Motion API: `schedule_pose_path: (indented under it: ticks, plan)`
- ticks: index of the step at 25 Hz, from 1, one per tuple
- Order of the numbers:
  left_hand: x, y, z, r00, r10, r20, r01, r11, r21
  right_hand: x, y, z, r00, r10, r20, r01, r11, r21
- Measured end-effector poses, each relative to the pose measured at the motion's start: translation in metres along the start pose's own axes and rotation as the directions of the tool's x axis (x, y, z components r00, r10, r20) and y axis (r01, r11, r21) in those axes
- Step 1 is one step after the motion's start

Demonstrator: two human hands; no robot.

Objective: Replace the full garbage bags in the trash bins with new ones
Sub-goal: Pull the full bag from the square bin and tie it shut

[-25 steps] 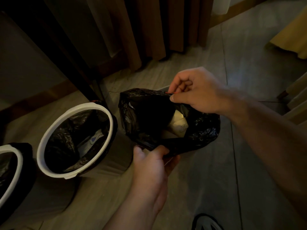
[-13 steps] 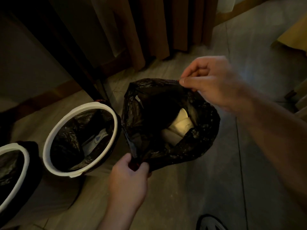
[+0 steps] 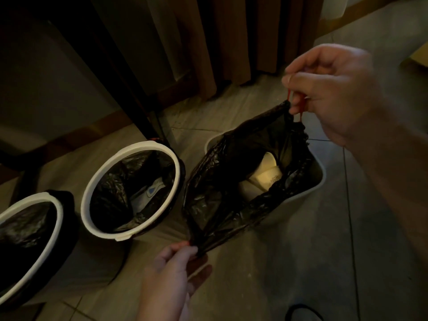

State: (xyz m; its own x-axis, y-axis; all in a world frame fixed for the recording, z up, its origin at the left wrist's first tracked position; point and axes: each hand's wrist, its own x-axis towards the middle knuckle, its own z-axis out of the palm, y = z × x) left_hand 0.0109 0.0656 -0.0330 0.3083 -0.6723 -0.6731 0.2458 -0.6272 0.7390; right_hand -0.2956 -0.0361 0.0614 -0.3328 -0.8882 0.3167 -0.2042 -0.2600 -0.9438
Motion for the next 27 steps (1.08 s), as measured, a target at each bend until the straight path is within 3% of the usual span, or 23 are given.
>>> schedule_pose_path:
  ticks: [3,7,10,13,15,18,20,22,25,27]
  plan:
    - [-0.008,0.021,0.003,0.983,0.185,-0.016,-0.186,0.982,-0.042,-0.005,-0.009,0.004,0.999,-0.013,0.047,0.013,1.0,0.001]
    - [-0.03,0.059,0.017,0.895,0.375,0.242,-0.334,0.922,-0.196,-0.009,-0.025,0.007,0.992,-0.043,0.119,0.043,0.999,0.006]
    - [-0.046,0.087,0.036,0.798,0.363,0.481,-0.223,0.919,-0.325,-0.008,-0.039,0.008,0.984,-0.104,0.147,0.102,0.995,0.02]
    - [-0.062,0.108,0.064,0.689,0.326,0.648,-0.149,0.938,-0.314,-0.009,-0.052,0.009,0.964,-0.196,0.177,0.196,0.98,0.02]
    - [-0.07,0.119,0.081,0.619,0.309,0.722,-0.177,0.951,-0.255,-0.014,-0.058,0.011,0.941,-0.25,0.226,0.254,0.967,0.014]
    - [-0.075,0.138,0.101,0.553,0.328,0.766,-0.329,0.931,-0.161,-0.021,-0.061,0.014,0.906,-0.29,0.309,0.312,0.95,-0.022]
    - [-0.075,0.151,0.11,0.55,0.377,0.746,-0.475,0.875,-0.093,-0.021,-0.062,0.012,0.893,-0.331,0.304,0.375,0.922,-0.097]
    - [-0.072,0.157,0.115,0.59,0.386,0.709,-0.536,0.844,-0.013,-0.019,-0.062,0.01,0.899,-0.329,0.289,0.378,0.917,-0.131]
    - [-0.068,0.156,0.118,0.595,0.307,0.743,-0.536,0.84,0.083,-0.022,-0.058,0.014,0.882,-0.251,0.398,0.315,0.944,-0.102]
    - [-0.065,0.154,0.118,0.622,0.29,0.728,-0.449,0.893,0.028,-0.027,-0.05,0.017,0.877,-0.257,0.405,0.316,0.945,-0.085]
